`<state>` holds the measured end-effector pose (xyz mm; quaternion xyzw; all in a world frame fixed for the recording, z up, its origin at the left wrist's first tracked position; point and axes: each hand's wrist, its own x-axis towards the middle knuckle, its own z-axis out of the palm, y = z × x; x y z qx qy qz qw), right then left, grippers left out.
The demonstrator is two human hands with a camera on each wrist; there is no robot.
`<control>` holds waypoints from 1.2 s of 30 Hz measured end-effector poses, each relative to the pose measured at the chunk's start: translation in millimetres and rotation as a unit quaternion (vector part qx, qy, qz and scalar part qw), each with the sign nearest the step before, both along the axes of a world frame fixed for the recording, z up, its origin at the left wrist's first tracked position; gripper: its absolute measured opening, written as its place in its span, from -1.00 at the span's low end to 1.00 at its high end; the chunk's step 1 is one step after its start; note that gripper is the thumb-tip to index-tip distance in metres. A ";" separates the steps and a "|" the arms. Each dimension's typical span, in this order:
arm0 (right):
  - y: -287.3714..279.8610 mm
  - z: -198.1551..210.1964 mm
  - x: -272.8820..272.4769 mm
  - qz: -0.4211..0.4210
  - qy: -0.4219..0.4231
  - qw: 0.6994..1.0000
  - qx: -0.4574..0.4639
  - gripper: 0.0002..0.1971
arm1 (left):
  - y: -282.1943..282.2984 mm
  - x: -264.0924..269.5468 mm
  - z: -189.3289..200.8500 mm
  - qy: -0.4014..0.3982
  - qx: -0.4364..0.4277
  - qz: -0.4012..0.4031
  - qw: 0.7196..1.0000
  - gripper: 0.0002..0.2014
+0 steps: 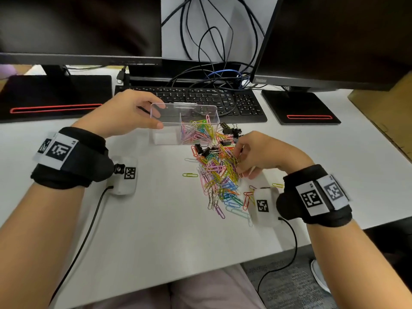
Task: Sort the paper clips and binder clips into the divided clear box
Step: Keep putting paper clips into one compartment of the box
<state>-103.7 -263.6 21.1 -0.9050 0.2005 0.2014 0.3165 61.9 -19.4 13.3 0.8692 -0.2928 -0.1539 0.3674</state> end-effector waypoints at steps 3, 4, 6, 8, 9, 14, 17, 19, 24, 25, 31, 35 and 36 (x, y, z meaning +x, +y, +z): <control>4.7 2.9 -3.2 0.051 0.022 0.998 -0.031 -0.61 | -0.9 -0.2 0.1 0.003 0.000 0.001 1.000 -0.54; 7.7 3.5 -4.2 0.068 0.034 0.996 -0.045 -0.57 | -1.0 -0.3 0.2 0.003 0.001 0.001 1.000 -0.54; 16.0 2.3 -4.1 0.097 0.053 0.991 -0.071 -0.45 | -1.0 -0.6 0.8 0.003 0.002 0.002 1.000 -0.54; 24.6 -1.1 -0.8 0.116 0.064 0.987 -0.093 -0.35 | -0.8 -1.3 1.5 0.004 0.003 0.002 1.000 -0.54; 27.3 -3.2 2.0 0.123 0.066 0.985 -0.105 -0.32 | -0.9 -1.6 1.7 0.006 0.003 0.002 1.000 -0.54; 24.2 -9.5 14.5 0.104 0.041 0.981 -0.159 -0.26 | -1.2 -2.2 1.6 0.007 0.003 0.005 1.000 -0.54; 14.0 -9.1 13.7 0.060 0.000 0.984 -0.167 -0.42 | -0.2 -1.5 1.6 0.009 0.006 0.005 1.000 -0.54; 7.6 -8.5 11.1 0.032 -0.017 0.986 -0.165 -0.44 | 0.5 -1.2 1.5 0.010 0.006 0.003 1.000 -0.54; -3.5 -8.7 6.5 -0.008 -0.010 0.985 -0.169 -0.37 | -0.3 -2.0 1.8 0.011 0.003 0.003 1.000 -0.55; -3.9 -9.0 6.4 -0.007 -0.004 0.987 -0.163 -0.35 | -0.3 -2.2 1.9 0.010 0.004 0.004 1.000 -0.54; 0.0 -11.9 10.2 0.010 0.003 0.989 -0.150 -0.43 | -0.4 -2.3 2.1 0.011 0.009 0.004 1.000 -0.53; -1.0 -14.1 14.0 0.018 -0.020 0.989 -0.145 -0.58 | -1.4 -2.7 2.6 0.010 0.009 0.005 1.000 -0.53; -1.1 -14.4 14.3 0.019 -0.025 0.989 -0.146 -0.64 | -1.6 -2.8 2.6 0.010 0.010 0.005 1.000 -0.53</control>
